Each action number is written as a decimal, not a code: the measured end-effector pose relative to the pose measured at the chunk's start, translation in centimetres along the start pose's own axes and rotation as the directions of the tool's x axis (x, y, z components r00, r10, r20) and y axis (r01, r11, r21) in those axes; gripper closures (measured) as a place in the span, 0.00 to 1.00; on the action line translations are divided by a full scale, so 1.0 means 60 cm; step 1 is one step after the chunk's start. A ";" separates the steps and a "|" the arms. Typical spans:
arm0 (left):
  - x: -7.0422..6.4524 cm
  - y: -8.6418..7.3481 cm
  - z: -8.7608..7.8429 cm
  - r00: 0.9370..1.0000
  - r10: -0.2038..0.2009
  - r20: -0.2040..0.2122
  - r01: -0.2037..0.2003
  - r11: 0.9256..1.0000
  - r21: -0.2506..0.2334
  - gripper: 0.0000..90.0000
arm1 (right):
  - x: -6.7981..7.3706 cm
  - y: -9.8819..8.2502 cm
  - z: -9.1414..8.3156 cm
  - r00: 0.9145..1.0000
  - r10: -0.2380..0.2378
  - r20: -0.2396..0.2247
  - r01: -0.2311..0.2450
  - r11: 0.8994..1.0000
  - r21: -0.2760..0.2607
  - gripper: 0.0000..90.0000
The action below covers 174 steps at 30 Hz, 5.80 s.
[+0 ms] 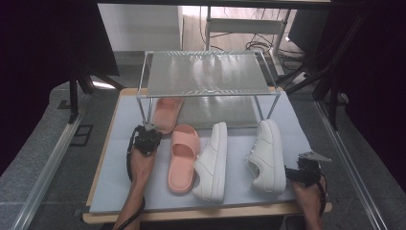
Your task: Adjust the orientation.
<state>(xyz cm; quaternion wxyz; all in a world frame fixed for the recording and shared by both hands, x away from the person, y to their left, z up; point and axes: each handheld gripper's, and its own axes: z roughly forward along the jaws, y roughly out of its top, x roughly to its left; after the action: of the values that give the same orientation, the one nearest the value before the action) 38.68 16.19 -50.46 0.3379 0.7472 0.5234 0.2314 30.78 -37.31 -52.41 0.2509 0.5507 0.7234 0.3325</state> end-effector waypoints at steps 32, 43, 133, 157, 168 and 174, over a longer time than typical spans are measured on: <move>-0.006 0.015 0.000 0.998 -0.017 0.066 0.018 1.000 -0.016 0.95 | 0.000 0.000 0.000 1.000 -0.001 0.000 0.001 1.000 -0.001 0.15; -0.016 -0.014 -0.077 0.994 -0.010 0.106 0.014 0.999 -0.042 0.85 | 0.000 0.000 0.000 1.000 -0.001 0.001 0.001 1.000 -0.002 0.15; -0.086 0.108 -0.003 0.997 -0.059 0.057 0.062 0.996 -0.068 0.93 | 0.000 -0.001 0.000 1.000 -0.004 0.001 0.004 1.000 -0.003 0.16; -0.093 0.126 0.083 0.992 -0.116 -0.038 0.113 0.990 -0.085 0.89 | 0.000 -0.001 0.000 1.000 -0.003 0.000 0.003 1.000 -0.003 0.15; -0.062 0.102 0.016 0.994 -0.087 0.068 0.093 0.991 -0.092 0.80 | 0.000 -0.001 -0.001 1.000 -0.002 0.000 0.002 1.000 -0.003 0.15; -0.055 0.077 -0.027 0.993 -0.045 0.113 0.056 0.994 -0.094 0.81 | 0.000 -0.001 0.000 1.000 -0.002 0.001 0.002 1.000 -0.003 0.15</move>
<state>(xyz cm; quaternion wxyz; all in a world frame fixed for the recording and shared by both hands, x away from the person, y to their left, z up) 39.30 12.46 -45.90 0.4081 0.7281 0.5106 0.2064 30.72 -37.33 -52.44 0.2524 0.5497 0.7233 0.3332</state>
